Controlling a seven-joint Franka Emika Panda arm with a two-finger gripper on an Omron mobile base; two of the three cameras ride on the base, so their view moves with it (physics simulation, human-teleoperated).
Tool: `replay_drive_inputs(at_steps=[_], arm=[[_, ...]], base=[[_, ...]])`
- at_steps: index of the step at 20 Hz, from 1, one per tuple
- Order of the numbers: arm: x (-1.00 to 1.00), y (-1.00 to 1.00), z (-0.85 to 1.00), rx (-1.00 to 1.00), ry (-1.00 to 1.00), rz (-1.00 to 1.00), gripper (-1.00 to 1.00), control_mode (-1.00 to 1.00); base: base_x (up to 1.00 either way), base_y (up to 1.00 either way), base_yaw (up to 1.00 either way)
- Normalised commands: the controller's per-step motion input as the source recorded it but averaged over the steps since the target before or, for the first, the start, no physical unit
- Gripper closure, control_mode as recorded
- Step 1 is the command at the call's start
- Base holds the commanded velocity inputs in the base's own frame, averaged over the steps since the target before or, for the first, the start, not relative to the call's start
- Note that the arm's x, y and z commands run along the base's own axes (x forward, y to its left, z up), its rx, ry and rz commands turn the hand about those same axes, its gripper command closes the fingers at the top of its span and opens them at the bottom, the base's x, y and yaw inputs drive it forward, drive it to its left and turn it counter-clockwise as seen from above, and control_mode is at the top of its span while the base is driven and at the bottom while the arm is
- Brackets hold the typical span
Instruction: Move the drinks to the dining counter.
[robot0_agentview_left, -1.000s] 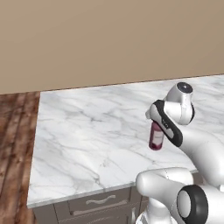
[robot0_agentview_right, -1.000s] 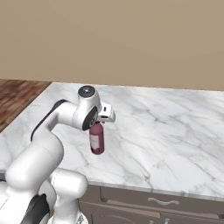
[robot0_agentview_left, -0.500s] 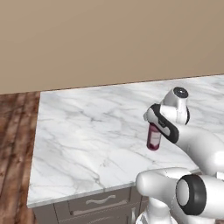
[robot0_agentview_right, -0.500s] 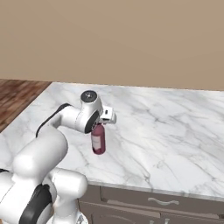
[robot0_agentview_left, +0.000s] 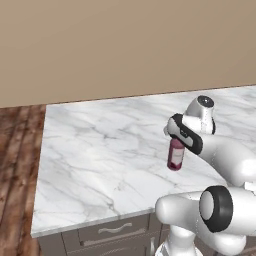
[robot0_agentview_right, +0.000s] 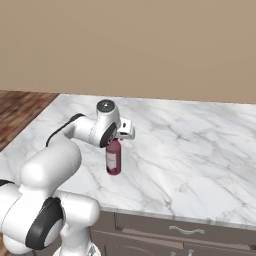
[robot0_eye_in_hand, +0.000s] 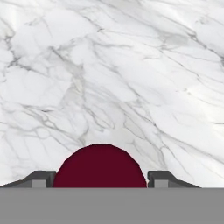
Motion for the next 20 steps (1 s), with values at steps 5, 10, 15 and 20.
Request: replay_drive_inputs(at_steps=[5,10,15,20], arm=[[-0.06,0.00,-0.14,0.01,-0.03,-0.01,-1.00,-1.00],[-0.01,0.00,-0.03,0.00,0.00,0.00,-1.00,-1.00],[0.00,0.00,0.00,0.00,0.00,0.00,-1.00,-1.00],[-0.02,0.00,0.02,0.00,0.00,0.00,-1.00,-1.00]], base=[[0.00,0.00,0.00],[0.00,0.00,0.00],[0.00,0.00,0.00],[0.00,0.00,0.00]])
